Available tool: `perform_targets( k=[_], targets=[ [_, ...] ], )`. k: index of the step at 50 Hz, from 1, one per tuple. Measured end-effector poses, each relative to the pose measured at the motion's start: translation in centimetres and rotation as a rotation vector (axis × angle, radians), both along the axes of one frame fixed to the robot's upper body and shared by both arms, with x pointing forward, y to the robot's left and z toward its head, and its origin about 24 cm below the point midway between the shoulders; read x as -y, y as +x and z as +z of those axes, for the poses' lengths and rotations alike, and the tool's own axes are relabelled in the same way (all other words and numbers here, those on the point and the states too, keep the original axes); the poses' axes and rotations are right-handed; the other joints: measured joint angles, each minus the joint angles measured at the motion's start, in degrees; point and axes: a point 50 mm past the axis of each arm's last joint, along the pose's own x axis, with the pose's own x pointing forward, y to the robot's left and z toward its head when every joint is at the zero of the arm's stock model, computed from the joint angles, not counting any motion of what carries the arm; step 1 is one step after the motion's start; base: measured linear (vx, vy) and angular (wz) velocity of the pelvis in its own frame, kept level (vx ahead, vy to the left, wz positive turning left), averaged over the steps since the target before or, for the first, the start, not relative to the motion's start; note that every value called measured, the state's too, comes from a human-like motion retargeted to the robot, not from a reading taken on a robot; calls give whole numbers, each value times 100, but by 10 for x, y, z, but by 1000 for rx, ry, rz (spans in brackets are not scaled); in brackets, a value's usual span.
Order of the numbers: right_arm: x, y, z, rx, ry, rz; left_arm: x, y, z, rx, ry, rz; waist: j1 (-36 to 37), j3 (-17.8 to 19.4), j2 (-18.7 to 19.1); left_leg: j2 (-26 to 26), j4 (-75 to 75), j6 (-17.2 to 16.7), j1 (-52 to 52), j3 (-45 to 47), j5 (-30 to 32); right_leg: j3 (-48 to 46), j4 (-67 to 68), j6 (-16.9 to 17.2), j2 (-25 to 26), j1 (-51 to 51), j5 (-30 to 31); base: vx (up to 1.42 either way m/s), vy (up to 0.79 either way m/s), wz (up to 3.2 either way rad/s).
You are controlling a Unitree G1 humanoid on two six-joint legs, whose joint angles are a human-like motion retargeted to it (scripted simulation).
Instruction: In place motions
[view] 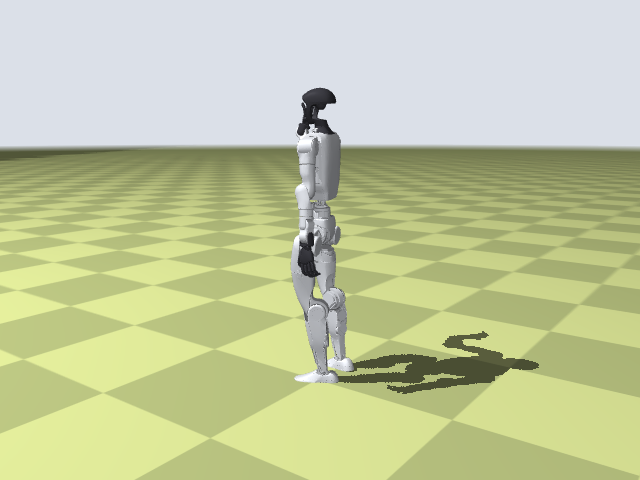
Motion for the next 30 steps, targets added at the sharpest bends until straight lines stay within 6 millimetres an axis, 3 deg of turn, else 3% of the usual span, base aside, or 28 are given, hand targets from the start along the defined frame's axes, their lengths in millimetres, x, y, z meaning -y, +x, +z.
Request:
perform_targets(
  k=[3,7,12,15,20,25,30],
  targets=[
    [22,14,-26,-23,268,112,0,1,0,-1,-2,1,-6,-11,-23,2,6,-2,-2,-21,2,-32,-11,-2,10,28,-12,0,0,0],
    [32,30,-54,22,532,289,-1,0,0,-6,-4,-5,-57,-34,-17,15,8,-5,-6,-45,5,-72,-24,0,31,59,-29,0,0,0],
    [32,39,-63,41,609,380,-2,0,0,-8,-4,-26,-98,-51,13,22,-2,0,11,-35,-4,-57,-26,4,46,64,-34,0,0,0],
    [28,36,-52,-1,498,321,-2,0,1,-11,-5,-29,-95,-70,33,20,-11,6,24,-7,-16,-22,-26,3,47,52,-30,0,0,0],
    [7,22,-16,-60,123,167,-4,0,1,-11,-1,-32,-83,-81,69,14,-18,17,40,34,-37,28,-19,4,41,29,-21,0,0,0],
    [-40,4,15,16,-351,114,-5,4,1,0,2,-36,-77,-99,98,12,-24,20,39,46,-45,42,-18,7,37,15,-18,0,0,0],
    [-86,-11,24,70,-772,150,-6,8,1,14,4,-35,-84,-96,94,7,-21,19,32,30,-46,27,-17,9,31,21,-24,0,0,0]
  ],
)
